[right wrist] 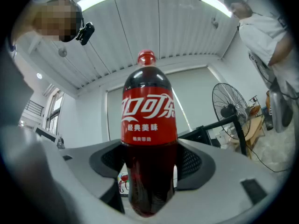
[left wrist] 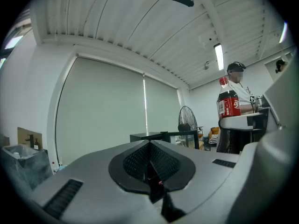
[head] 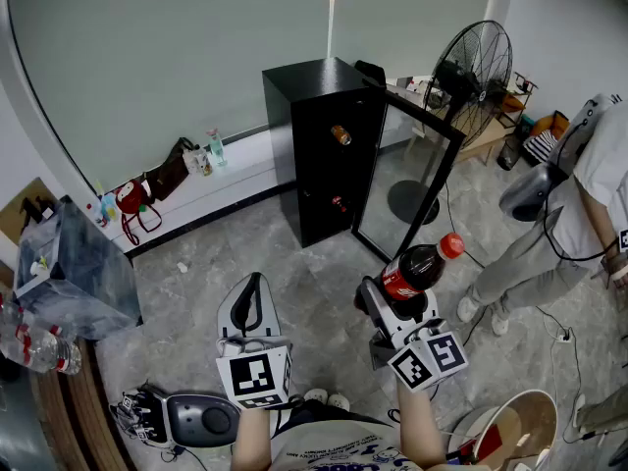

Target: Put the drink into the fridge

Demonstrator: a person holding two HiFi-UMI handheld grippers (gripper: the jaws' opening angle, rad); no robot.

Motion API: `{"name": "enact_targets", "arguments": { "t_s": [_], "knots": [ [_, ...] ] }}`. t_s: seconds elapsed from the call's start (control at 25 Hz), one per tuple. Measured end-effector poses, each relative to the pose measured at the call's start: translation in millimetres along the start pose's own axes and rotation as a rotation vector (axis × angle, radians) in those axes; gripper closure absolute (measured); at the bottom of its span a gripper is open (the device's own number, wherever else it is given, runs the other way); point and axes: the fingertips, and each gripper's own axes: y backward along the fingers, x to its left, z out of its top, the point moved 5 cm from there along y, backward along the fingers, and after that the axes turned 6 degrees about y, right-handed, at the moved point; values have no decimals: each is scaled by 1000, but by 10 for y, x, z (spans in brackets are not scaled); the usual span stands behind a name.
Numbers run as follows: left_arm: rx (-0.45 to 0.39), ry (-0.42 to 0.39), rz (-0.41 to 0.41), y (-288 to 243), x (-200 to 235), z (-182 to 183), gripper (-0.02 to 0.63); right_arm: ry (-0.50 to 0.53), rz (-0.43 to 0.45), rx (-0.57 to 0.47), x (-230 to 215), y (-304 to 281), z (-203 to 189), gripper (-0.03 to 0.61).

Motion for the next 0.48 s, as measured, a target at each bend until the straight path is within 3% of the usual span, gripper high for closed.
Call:
{"name": "enact_targets", "arguments": {
  "t_s": [0.48],
  "knots": [
    [9,12,0,-24,-34,-81,609,-38,10,33,-86,26,-115,276]
  ]
}}
